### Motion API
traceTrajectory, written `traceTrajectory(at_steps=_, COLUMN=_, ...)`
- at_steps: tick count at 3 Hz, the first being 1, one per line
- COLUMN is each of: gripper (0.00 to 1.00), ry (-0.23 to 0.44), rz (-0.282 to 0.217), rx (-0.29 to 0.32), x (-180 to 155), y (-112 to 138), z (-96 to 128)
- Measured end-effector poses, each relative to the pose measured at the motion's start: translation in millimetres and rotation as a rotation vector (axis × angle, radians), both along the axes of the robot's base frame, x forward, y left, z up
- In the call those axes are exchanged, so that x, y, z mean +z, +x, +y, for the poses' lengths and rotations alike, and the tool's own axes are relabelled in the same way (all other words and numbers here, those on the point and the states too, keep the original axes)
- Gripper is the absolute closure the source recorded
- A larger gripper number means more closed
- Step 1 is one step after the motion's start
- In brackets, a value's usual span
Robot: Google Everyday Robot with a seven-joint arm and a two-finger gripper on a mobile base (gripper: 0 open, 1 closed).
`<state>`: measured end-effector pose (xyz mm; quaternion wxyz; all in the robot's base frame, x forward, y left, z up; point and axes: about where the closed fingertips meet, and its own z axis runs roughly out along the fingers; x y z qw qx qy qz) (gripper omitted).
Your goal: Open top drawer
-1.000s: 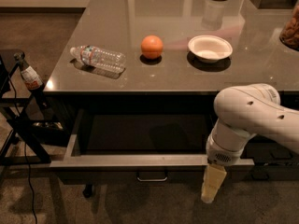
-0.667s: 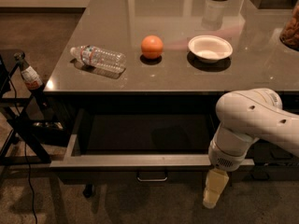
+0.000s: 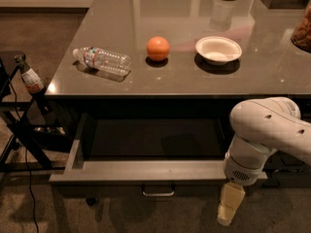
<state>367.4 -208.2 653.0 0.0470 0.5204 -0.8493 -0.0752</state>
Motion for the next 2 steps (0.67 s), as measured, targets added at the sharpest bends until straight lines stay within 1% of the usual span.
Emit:
traceTrajectory(at_steps=1, gripper=0.00, ry=-0.026, rz=0.007, rx=-0.062, x=19.3, y=-34.0, z=-18.5)
traceTrajectory(at_steps=2, gripper=0.00, ry=-0.026, rz=0.007, rx=-0.062, x=19.3, y=-34.0, z=-18.5)
